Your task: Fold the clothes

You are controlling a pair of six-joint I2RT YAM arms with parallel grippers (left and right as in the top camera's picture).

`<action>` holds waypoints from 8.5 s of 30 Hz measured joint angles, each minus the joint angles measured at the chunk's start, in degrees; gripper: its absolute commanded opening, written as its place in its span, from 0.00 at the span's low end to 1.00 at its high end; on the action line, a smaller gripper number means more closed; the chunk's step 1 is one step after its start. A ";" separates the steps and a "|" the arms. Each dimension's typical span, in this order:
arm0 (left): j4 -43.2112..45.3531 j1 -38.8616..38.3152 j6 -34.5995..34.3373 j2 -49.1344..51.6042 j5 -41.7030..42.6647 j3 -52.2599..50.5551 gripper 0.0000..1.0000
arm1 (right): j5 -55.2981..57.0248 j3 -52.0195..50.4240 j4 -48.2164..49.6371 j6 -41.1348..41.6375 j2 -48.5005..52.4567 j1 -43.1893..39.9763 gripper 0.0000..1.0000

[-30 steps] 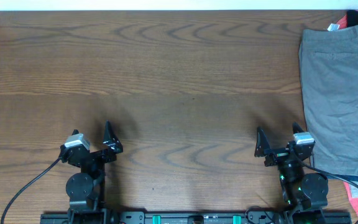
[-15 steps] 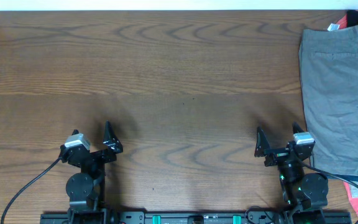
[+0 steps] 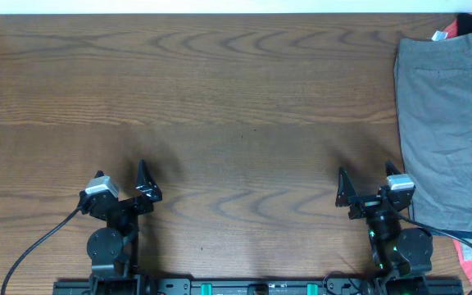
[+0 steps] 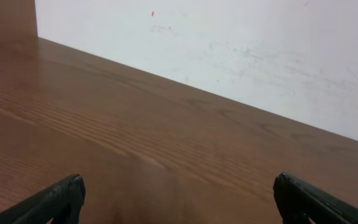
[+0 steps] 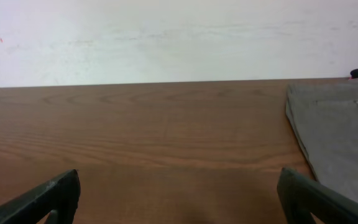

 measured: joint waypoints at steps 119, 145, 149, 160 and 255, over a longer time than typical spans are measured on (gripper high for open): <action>-0.22 0.00 0.02 -0.04 -0.61 0.17 0.98 | 36.54 89.53 -16.02 -17.07 129.72 -13.11 0.25; -0.22 0.00 0.02 -0.04 -0.61 0.17 0.98 | 35.50 95.73 -28.63 -4.72 128.06 -13.11 0.01; -0.20 0.00 0.02 -0.02 -0.61 0.17 0.98 | 35.32 95.73 -29.70 -1.42 125.07 -13.11 0.01; -0.20 -0.02 0.02 -0.04 -0.61 0.17 0.98 | 34.64 95.76 -33.97 1.88 111.80 -12.94 0.01; -0.20 0.00 0.02 -0.02 -0.63 0.17 0.98 | -18.45 53.16 -35.04 10.25 100.87 -1.07 0.01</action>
